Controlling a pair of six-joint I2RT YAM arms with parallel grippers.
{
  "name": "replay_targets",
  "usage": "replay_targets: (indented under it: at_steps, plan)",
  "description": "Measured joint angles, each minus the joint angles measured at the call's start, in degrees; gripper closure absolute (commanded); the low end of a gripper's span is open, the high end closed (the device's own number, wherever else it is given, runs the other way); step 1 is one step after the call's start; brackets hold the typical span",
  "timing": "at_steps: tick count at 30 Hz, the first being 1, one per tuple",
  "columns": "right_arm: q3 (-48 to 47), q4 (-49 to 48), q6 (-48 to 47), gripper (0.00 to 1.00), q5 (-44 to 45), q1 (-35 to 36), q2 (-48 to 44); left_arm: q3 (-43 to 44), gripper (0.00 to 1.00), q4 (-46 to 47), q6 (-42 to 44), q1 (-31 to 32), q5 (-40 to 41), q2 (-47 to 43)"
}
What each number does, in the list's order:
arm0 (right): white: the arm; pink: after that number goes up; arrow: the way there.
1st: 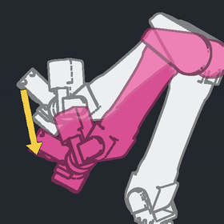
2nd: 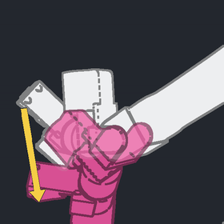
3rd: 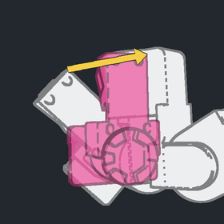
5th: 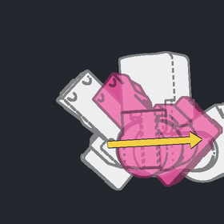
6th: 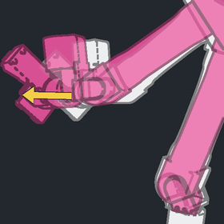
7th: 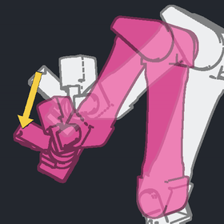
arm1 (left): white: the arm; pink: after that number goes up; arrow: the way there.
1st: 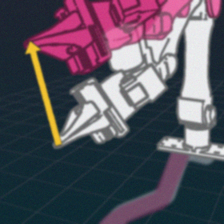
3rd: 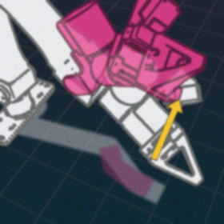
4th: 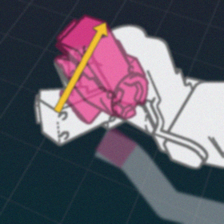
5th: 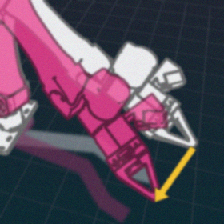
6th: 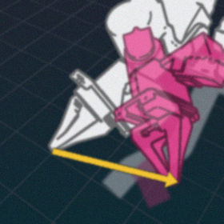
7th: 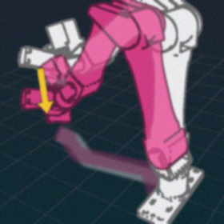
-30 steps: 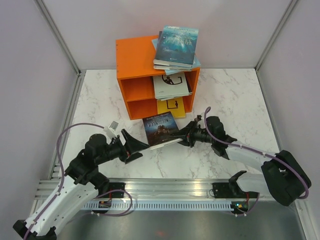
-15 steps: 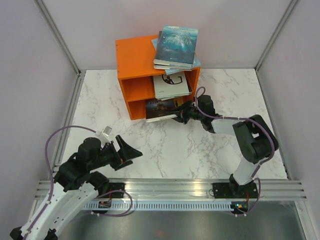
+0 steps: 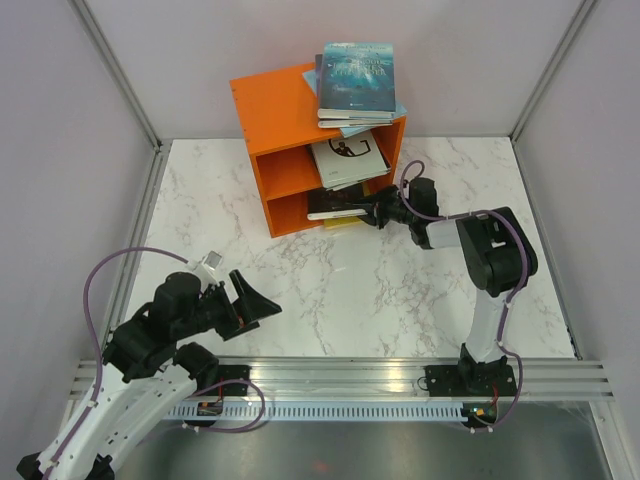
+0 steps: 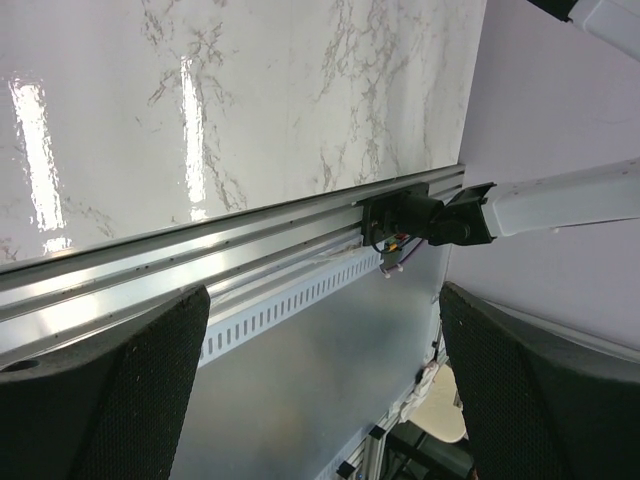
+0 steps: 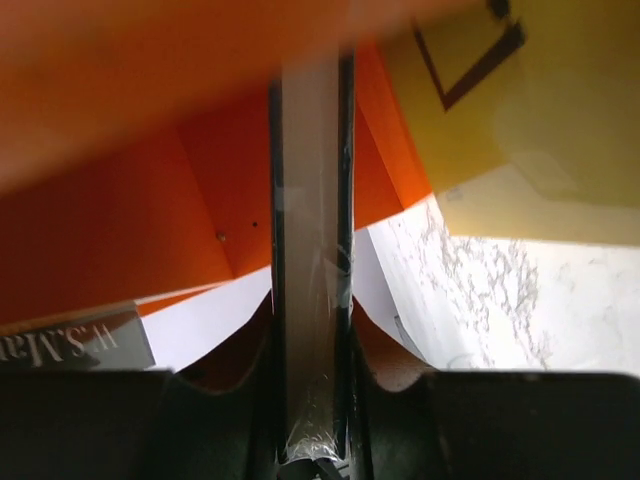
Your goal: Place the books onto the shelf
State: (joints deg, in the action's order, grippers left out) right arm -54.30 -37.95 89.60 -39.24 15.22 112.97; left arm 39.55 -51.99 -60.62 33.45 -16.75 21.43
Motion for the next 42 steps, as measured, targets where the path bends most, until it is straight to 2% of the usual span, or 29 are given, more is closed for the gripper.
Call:
replay_targets:
  at_steps: [6,12,13,15,16,17,20,24,25,27,37,42]
  plan:
    - [-3.34,-1.90,-1.70,1.00,-2.71,-3.41,4.81,0.00,0.03,-2.25,0.07,0.00,0.63,-0.70]
    - [-7.56,1.62,-9.14,1.00,-7.30,-5.79,9.03,-0.02,0.04,-4.59,-0.31,0.00,1.84,-4.37]
    - [-8.15,2.56,-10.67,0.97,-7.69,-6.01,9.40,-0.02,0.04,-5.27,-0.52,0.00,2.03,-5.07]
    - [-8.94,4.46,-13.46,0.82,-8.22,-6.27,9.66,-0.02,0.04,-6.29,-1.07,0.00,2.86,-6.36]
    - [-9.27,5.57,-15.10,0.61,-8.37,-6.40,9.66,-0.04,0.04,-6.69,-1.40,0.00,3.21,-6.93]
    - [-9.49,6.60,-15.96,0.53,-8.48,-6.49,9.66,-0.09,0.04,-6.99,-1.75,0.00,3.34,-7.45]
    - [-9.70,12.94,-19.08,0.47,-8.35,-6.67,10.16,-0.26,0.04,-8.11,-2.82,0.00,4.15,-8.68]
    - [-10.29,16.28,-20.59,0.38,-10.71,-7.23,9.86,-0.59,0.04,-8.87,-4.09,0.00,4.90,-9.42]
    - [-10.27,17.09,-21.35,0.31,-10.25,-7.26,9.84,-0.63,0.04,-9.01,-4.37,0.00,5.14,-9.42]
    - [-9.79,19.76,-22.84,0.26,-10.40,-7.56,9.84,-0.76,0.04,-9.05,-4.83,0.00,5.77,-9.40]
    - [-4.87,25.70,-30.69,0.16,-12.44,-12.83,4.61,-1.99,0.04,-8.68,-6.43,0.00,7.58,-7.91]
    - [-2.80,36.96,-36.87,0.15,-10.56,-14.58,-1.20,-2.14,0.03,-8.22,-7.06,0.00,8.22,-6.23]
